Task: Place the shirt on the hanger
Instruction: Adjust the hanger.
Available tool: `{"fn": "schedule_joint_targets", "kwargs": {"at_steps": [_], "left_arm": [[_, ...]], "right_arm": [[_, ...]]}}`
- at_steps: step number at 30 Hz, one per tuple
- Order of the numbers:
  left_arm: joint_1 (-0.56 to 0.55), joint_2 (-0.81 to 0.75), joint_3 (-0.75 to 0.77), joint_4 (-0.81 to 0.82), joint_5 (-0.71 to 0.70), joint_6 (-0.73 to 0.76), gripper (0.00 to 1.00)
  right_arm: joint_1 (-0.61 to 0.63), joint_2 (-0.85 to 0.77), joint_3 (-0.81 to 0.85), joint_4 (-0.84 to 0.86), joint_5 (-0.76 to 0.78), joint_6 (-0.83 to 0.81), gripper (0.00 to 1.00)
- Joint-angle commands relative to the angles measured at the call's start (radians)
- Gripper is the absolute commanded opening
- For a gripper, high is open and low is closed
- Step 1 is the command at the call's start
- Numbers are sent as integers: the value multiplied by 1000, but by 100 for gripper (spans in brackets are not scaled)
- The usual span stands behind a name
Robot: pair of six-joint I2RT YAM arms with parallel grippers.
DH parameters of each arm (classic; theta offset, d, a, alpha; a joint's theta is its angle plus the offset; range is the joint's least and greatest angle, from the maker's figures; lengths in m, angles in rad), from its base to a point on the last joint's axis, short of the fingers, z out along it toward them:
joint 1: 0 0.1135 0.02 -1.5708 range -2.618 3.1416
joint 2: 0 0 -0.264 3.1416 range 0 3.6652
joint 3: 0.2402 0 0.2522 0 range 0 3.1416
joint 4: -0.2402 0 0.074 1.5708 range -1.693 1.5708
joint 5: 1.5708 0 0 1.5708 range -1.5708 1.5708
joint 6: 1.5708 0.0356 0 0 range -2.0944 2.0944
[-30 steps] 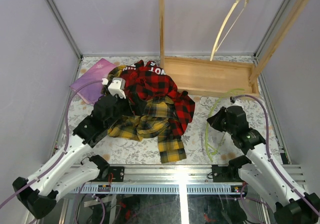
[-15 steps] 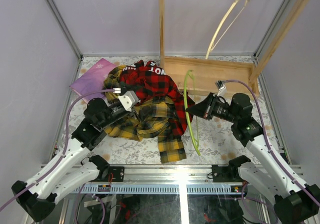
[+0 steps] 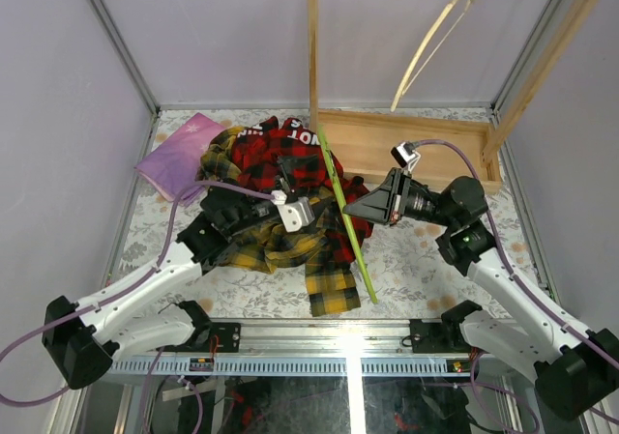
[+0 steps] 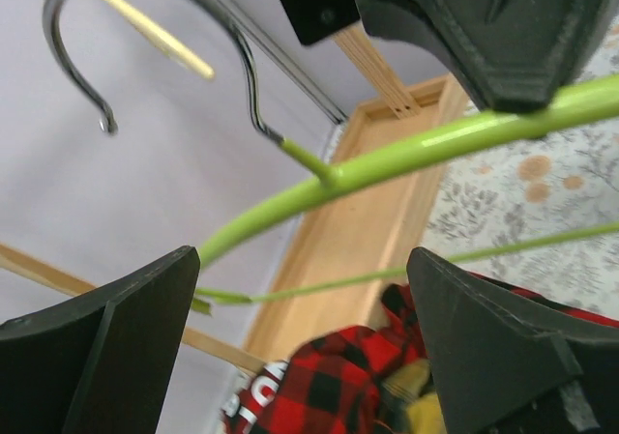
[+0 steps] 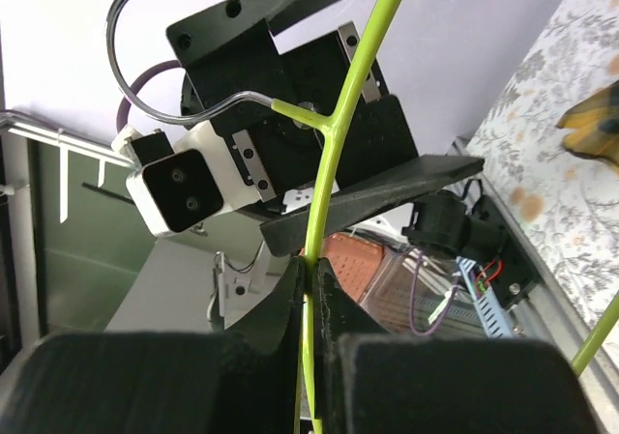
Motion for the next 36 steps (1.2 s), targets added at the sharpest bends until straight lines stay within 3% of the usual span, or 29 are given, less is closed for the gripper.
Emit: {"fn": "schedule_joint_targets", "kwargs": {"at_steps": [1,7,14,16,18,19,22,25,28,36], "left_arm": [[-23,32,58,176,-33,109,85],[-29,64,87,171,-12,134,66],[-36,70,120,28,30,213,29],[-37,63,123,-1,35,236,13],[-37,52,115,-5,31,239,5],[-37,47,111,-9,27,241,1],[-37,27,105,-50,20,258,0],[-38,10,95,-91,-1,282,0],[-38,0,85,-138,-33,324,0],[-38,13,90,-237,-115,434,0]], "right_arm": [[39,7,48,152,-27,105,0],[63,14,50,147,-14,130,0],[65,11,58,139,-4,138,0],[64,11,68,103,-1,115,3],[64,10,81,65,5,85,7],[63,11,93,34,5,59,15],[63,1,162,-143,33,-80,44],[65,-18,300,-510,176,-344,60],[64,-38,397,-748,329,-507,66],[129,-54,510,-955,548,-654,73]]}}
